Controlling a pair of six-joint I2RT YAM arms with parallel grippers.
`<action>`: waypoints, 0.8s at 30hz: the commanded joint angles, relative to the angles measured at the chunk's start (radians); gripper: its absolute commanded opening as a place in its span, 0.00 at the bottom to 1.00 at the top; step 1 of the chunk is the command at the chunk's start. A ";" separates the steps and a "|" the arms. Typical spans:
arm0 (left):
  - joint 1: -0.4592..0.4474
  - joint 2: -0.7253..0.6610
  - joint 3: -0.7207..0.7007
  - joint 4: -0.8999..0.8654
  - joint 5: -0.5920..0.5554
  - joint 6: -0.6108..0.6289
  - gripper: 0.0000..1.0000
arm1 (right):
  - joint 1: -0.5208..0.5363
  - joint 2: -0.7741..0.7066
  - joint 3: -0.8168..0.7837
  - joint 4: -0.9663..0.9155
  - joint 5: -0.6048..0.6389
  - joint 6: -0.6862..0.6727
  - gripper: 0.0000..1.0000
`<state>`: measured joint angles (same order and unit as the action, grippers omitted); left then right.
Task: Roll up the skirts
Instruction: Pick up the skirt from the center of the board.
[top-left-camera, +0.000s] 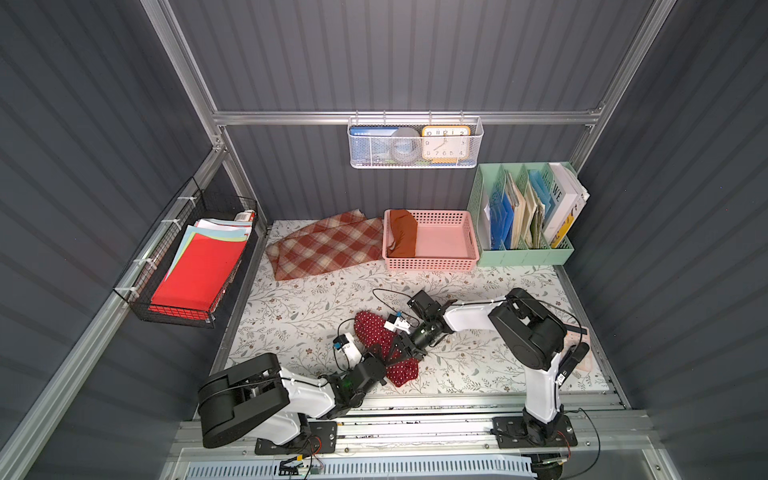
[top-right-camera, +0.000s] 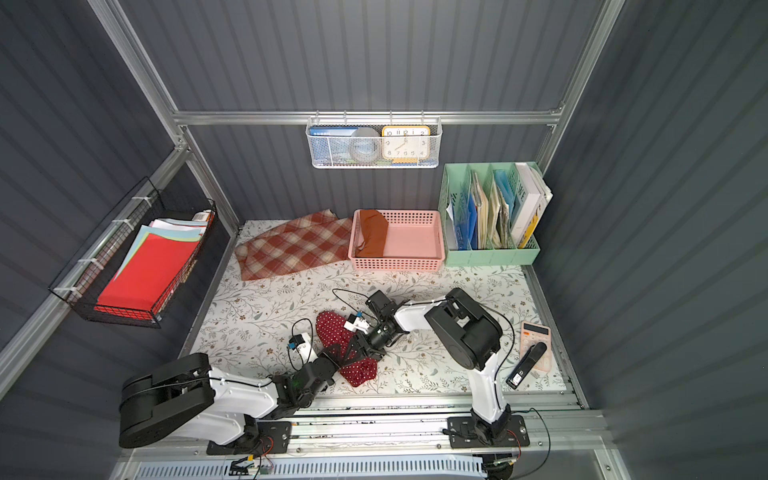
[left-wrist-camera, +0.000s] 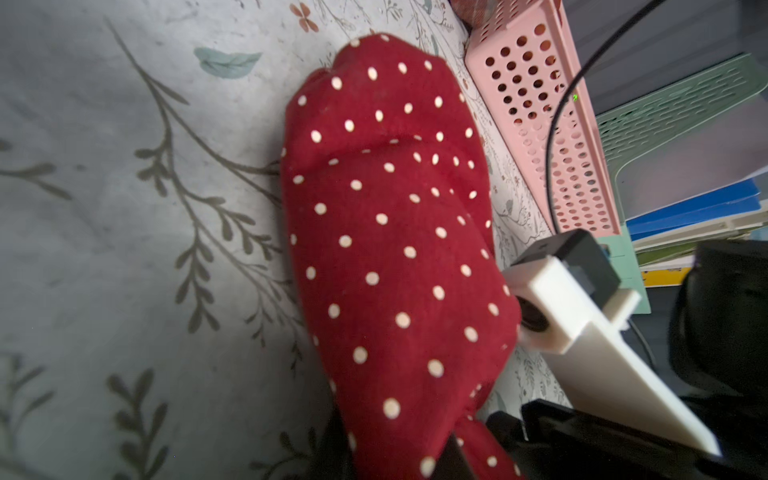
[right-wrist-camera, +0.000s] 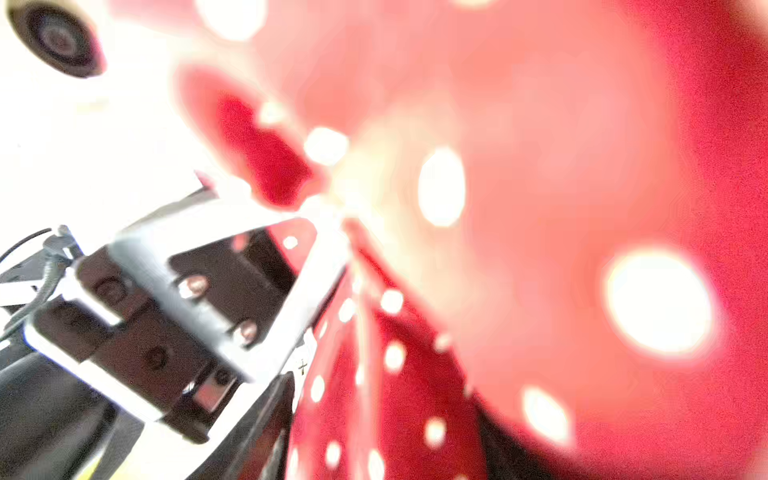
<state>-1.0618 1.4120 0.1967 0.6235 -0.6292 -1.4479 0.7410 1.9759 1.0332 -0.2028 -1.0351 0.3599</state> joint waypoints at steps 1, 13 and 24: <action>-0.003 0.045 0.015 -0.230 0.064 0.030 0.00 | 0.020 -0.054 -0.050 -0.110 0.088 0.019 0.64; -0.003 0.064 0.080 -0.303 0.069 0.071 0.00 | -0.049 -0.356 -0.117 -0.322 0.318 -0.041 0.68; -0.004 0.051 0.120 -0.347 0.101 0.158 0.00 | -0.140 -0.295 -0.019 -0.208 0.375 0.050 0.67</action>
<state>-1.0626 1.4364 0.3256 0.4259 -0.6201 -1.3560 0.5892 1.6302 0.9668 -0.4702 -0.6571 0.3691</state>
